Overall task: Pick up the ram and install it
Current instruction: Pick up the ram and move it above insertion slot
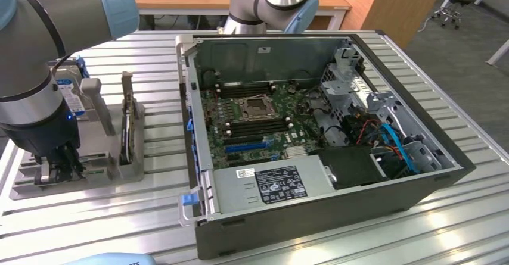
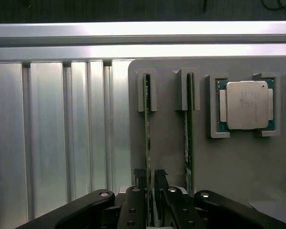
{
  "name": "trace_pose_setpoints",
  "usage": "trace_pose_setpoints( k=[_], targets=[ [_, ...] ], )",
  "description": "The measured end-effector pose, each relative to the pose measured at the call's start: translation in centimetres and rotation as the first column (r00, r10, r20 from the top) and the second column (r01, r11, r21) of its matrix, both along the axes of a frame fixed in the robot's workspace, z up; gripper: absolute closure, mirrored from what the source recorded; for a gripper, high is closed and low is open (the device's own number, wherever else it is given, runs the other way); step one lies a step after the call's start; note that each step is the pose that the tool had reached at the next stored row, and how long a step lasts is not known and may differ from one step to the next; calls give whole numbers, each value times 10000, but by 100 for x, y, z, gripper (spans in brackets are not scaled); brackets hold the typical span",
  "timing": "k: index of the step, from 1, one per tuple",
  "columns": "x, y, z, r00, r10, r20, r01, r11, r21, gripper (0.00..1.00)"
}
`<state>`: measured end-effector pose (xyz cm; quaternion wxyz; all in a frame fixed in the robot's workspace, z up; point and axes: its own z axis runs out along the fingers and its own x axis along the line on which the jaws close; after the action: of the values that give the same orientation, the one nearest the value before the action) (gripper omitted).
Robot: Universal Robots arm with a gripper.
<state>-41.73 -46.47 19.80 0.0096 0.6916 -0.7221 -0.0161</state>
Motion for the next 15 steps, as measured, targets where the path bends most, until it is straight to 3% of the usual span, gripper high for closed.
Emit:
trace_pose_setpoints(
  k=[15],
  targets=[
    [0,-13,0,10000,0,0,0,10000,20,79]
  ],
)
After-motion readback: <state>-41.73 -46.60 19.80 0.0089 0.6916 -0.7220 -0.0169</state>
